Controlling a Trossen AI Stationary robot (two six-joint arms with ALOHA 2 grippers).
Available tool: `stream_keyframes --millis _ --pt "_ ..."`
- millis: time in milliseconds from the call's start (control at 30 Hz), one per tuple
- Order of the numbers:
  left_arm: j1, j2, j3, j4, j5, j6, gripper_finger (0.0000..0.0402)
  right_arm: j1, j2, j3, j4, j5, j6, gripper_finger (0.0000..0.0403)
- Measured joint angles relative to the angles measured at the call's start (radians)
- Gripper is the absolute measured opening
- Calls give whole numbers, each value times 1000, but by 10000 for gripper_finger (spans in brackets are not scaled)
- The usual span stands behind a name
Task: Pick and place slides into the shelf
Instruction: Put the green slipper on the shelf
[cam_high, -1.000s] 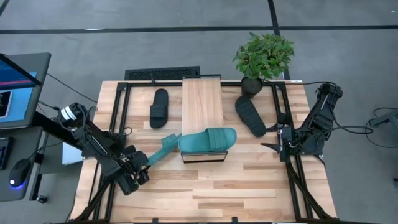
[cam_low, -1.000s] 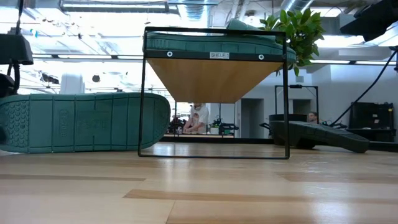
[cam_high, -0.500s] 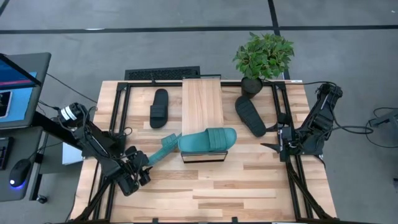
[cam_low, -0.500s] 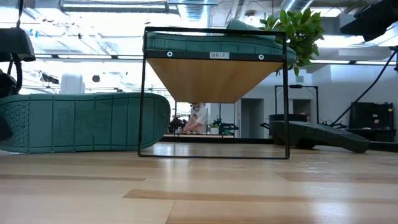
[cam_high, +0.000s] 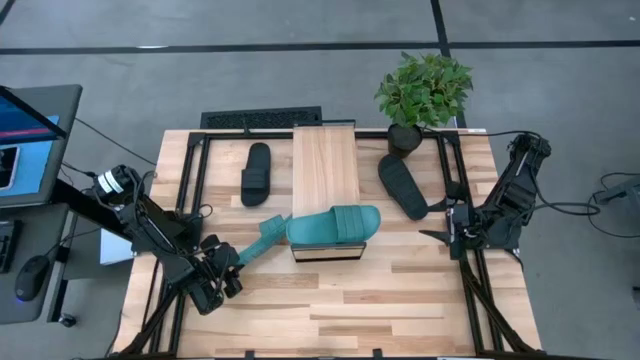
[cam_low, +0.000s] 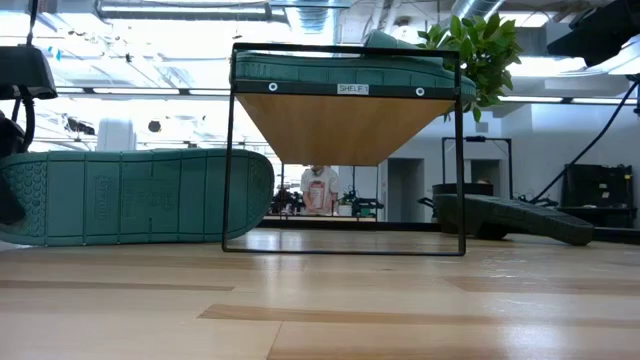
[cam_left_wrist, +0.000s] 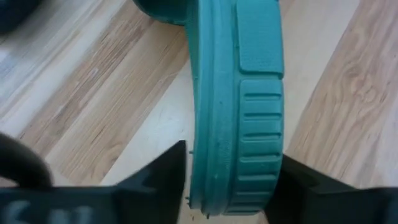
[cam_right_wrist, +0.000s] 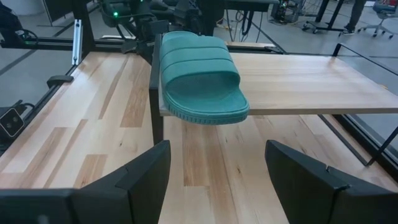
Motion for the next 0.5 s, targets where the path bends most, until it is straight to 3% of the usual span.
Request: stream_keyframes --millis 133,500 --pt "-1 0 0 5 6 -8 60 0 0 0 0 0 0 255" --pt "0 0 5 6 2 -42 58 0 0 0 0 -1 0 255"
